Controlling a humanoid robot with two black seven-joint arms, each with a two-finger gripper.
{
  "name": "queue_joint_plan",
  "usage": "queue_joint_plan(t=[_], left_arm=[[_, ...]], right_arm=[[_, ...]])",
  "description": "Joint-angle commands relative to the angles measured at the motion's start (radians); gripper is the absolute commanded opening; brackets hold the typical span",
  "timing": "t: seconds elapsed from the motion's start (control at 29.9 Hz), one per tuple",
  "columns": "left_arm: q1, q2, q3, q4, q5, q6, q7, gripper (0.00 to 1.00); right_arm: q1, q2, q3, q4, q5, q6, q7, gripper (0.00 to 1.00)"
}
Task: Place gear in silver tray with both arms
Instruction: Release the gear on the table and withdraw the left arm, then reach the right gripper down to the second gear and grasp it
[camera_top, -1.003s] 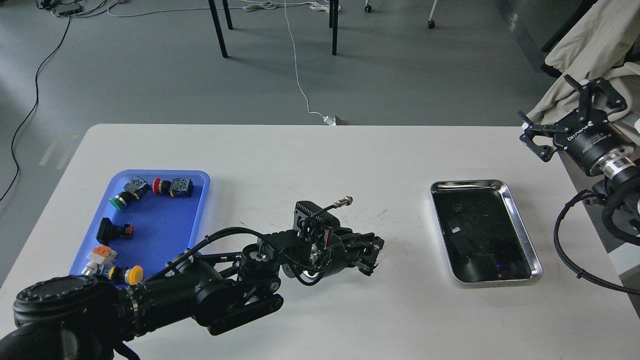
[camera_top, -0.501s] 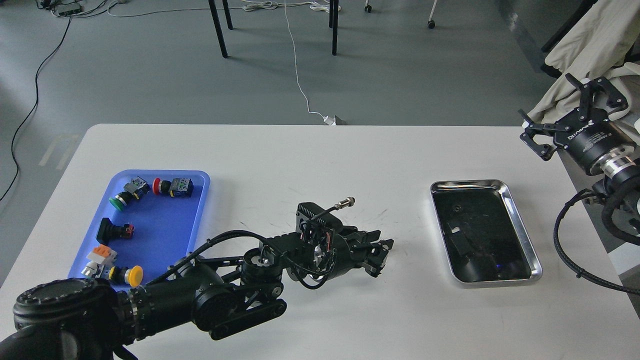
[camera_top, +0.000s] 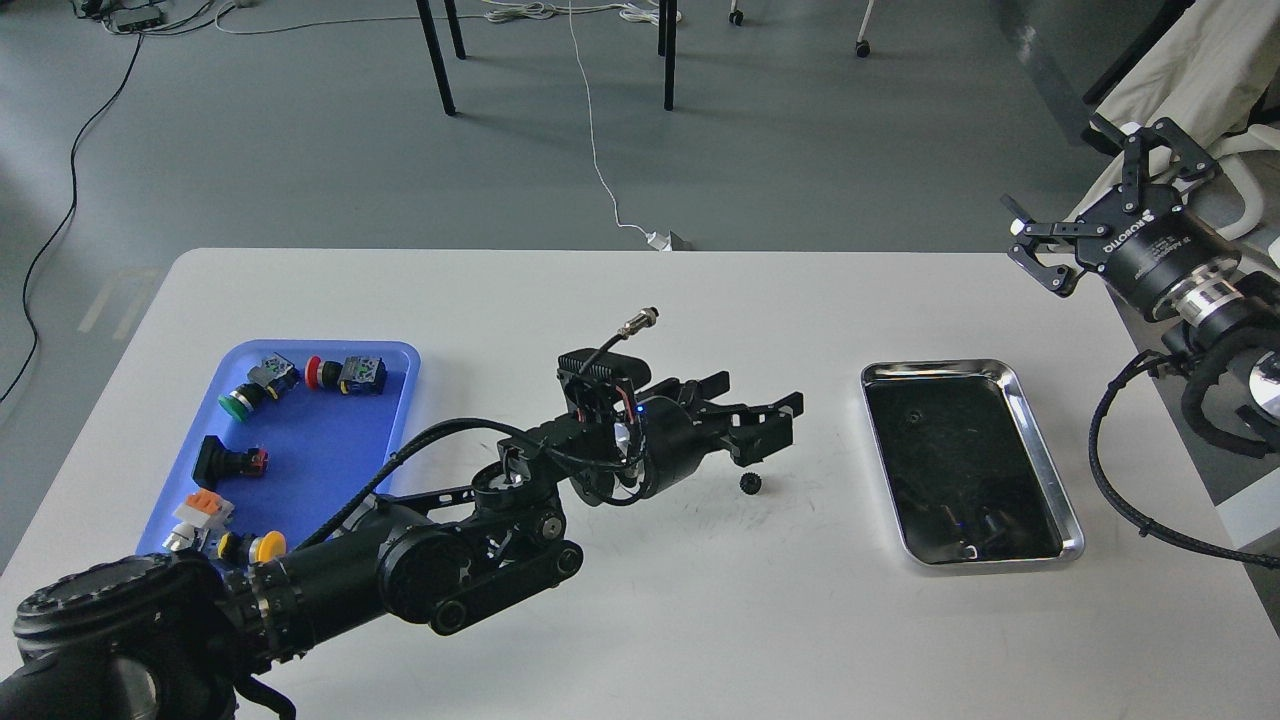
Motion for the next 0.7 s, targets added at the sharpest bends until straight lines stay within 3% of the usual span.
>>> queue_joint_plan(t=[0.0,0.23,0.4,0.67], left_arm=[[-0.002,0.05,-0.116,-0.013,-0.11,-0.001,-0.003,0.97],[0.0,0.311,-0.281,-0.03,-0.524,-0.007,-0.004,0.98],[0.009,0.434,-0.324,-0.034,-0.923,-0.006,-0.004,0.98],[0.012,0.543,-0.359,-0.019,-1.377,-0.042,0.002,0.98]], right_arm=[[0.048,0.006,-0.002,0.052,-0.131,-0.026,-0.011,0.96],[0.157,0.046,-0.103,0.228,-0.435,-0.109,-0.091,0.96],[0.448,0.068,-0.523,0.254,-0.464,-0.118,-0.097,0.96],[0.751,0.323,-1.007,0.254,-0.628,-0.118,-0.1,0.96]])
